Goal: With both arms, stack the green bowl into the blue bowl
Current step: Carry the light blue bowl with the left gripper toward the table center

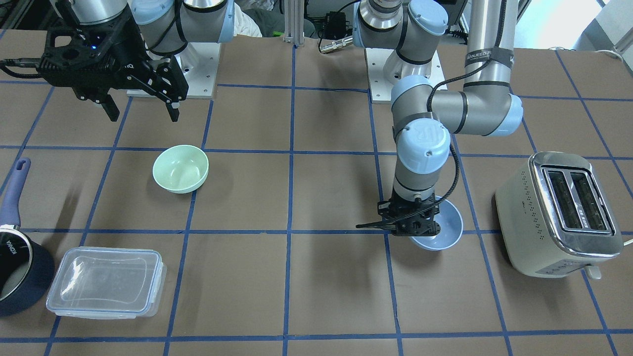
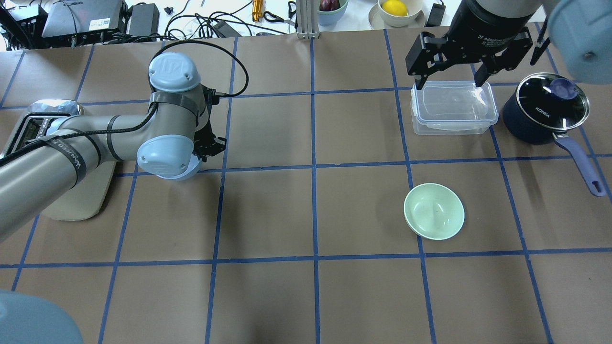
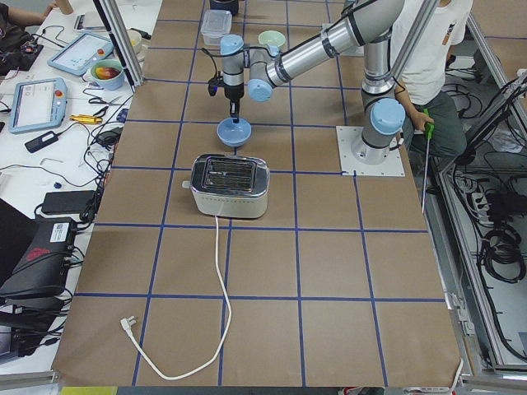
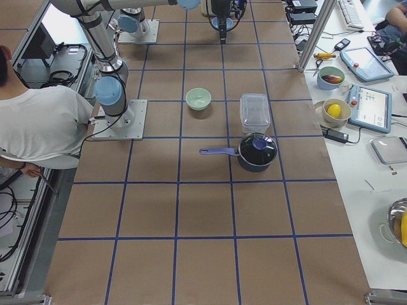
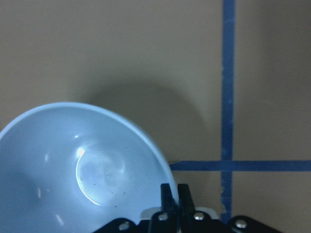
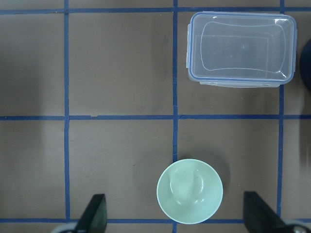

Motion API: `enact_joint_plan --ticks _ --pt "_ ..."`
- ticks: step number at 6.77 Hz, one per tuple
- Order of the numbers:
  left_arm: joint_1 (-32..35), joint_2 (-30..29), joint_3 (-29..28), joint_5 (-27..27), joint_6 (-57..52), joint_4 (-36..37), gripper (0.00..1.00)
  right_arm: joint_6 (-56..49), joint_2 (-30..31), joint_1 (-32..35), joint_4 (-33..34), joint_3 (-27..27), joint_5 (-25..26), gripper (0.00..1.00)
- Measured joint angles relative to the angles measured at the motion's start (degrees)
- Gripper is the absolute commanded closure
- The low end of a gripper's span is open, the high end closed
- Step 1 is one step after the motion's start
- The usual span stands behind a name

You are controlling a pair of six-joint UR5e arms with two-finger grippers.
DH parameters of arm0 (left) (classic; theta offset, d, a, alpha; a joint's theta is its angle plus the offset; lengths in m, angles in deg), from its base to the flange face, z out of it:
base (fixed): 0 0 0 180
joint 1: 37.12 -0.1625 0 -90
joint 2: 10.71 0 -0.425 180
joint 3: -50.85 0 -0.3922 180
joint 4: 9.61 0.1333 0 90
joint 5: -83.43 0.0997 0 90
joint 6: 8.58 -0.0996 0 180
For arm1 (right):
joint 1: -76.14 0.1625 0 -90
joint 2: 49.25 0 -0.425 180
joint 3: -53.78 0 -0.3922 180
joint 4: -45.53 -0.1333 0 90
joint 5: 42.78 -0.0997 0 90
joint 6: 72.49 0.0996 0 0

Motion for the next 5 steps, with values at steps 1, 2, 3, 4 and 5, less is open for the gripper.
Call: enact_joint_plan --ticks 1,2,3,4,5 --pt "6.23 -0.74 -3.71 -0.99 6.06 -2.62 1.00 -0.02 0.00 0.00 0.02 -0.01 0.00 0.00" --pt "12.28 -2.11 -6.17 -3.88 12.58 -3.80 1.00 -0.06 0.00 -0.01 0.01 0.00 0.00 0.00" --pt "17.26 -3.80 -7.64 -7.22 18.01 -2.79 1.00 -0.08 -0.02 -0.06 -0.03 -0.01 0.00 0.00" --pt "20.51 -5.38 -8.87 -8.89 22.28 -0.84 1.00 -0.08 -0.06 -0.08 -0.03 -0.02 0.00 0.00" --pt "22.03 -6.63 -9.74 -9.48 24.99 0.17 1.00 -0.09 -0.08 -0.09 -0.02 -0.03 0.00 0.00"
